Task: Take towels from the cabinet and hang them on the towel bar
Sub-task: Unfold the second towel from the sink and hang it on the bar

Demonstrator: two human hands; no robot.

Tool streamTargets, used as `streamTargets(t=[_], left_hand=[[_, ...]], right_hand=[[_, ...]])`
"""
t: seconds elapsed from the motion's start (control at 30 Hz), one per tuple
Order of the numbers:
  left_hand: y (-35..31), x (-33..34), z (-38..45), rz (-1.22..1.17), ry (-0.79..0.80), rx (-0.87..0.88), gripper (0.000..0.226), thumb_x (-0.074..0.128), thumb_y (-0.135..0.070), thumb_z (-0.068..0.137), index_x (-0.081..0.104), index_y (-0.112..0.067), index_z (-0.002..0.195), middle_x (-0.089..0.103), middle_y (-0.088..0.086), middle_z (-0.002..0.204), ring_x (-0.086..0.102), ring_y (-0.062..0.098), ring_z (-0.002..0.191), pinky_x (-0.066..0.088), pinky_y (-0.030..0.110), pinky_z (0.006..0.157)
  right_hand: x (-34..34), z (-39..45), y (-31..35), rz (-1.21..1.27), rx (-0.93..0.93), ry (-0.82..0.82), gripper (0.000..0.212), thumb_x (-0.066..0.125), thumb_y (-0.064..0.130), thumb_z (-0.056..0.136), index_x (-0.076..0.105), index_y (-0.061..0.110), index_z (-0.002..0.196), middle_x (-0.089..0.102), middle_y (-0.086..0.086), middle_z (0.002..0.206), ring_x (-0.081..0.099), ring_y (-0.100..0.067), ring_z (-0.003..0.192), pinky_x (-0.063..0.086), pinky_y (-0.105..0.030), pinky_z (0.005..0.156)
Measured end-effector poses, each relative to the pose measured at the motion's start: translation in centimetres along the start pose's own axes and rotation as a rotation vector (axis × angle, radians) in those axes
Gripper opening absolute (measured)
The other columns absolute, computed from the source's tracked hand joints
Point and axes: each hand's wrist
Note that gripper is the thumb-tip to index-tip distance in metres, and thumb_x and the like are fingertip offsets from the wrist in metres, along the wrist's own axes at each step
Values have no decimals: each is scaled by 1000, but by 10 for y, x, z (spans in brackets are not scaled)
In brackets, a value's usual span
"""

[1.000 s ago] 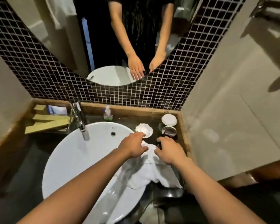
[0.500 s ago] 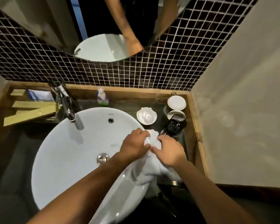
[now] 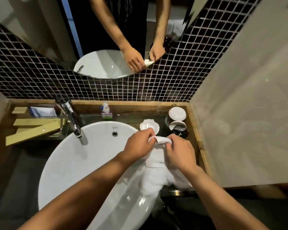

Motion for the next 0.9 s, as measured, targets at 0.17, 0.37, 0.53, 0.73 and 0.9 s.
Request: streamTargets(t=[0.17, 0.37, 0.53, 0.73, 0.9], left_hand=[[-25, -37, 3, 21, -61, 209, 21, 60, -37, 85, 55, -31, 104, 66, -9, 102, 60, 18, 89, 47, 36, 66], [-38, -111, 6, 53, -268, 216, 10, 52, -32, 85, 60, -31, 91, 65, -10, 86, 61, 22, 86, 50, 40, 71], [-64, -176, 3, -151, -492, 140, 17, 42, -37, 77, 57, -35, 84, 65, -5, 74, 61, 24, 75, 52, 42, 71], [-75, -237, -32, -67, -720, 50, 15, 47, -30, 79, 60, -23, 75, 59, -2, 66, 56, 23, 68, 50, 43, 68], [-80, -258, -72, 44, -774, -44, 20, 45, -36, 75, 62, -27, 75, 61, -10, 65, 58, 12, 67, 51, 37, 67]], right_hand=[[-44, 27, 40, 123, -79, -16, 17, 53, 30, 89, 67, 27, 98, 70, 4, 89, 61, -19, 83, 51, -36, 71], [-96, 45, 80, 260, -197, -64, 4, 63, 34, 90, 62, 32, 86, 64, 13, 78, 59, -7, 75, 42, -29, 64], [-107, 51, 106, 281, -298, 58, 28, 72, 34, 78, 65, 30, 105, 69, 14, 91, 64, -11, 85, 51, -32, 75], [-114, 65, 124, 249, -418, 126, 12, 61, 33, 75, 62, 29, 86, 69, 10, 82, 64, -13, 81, 54, -42, 76], [-141, 56, 172, 433, -628, 36, 30, 74, 39, 78, 63, 35, 105, 69, 17, 92, 65, -7, 87, 52, -31, 77]])
Point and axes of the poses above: each hand's wrist, its own z-axis towards the middle knuckle, its own x-axis out of the palm, y = z × x
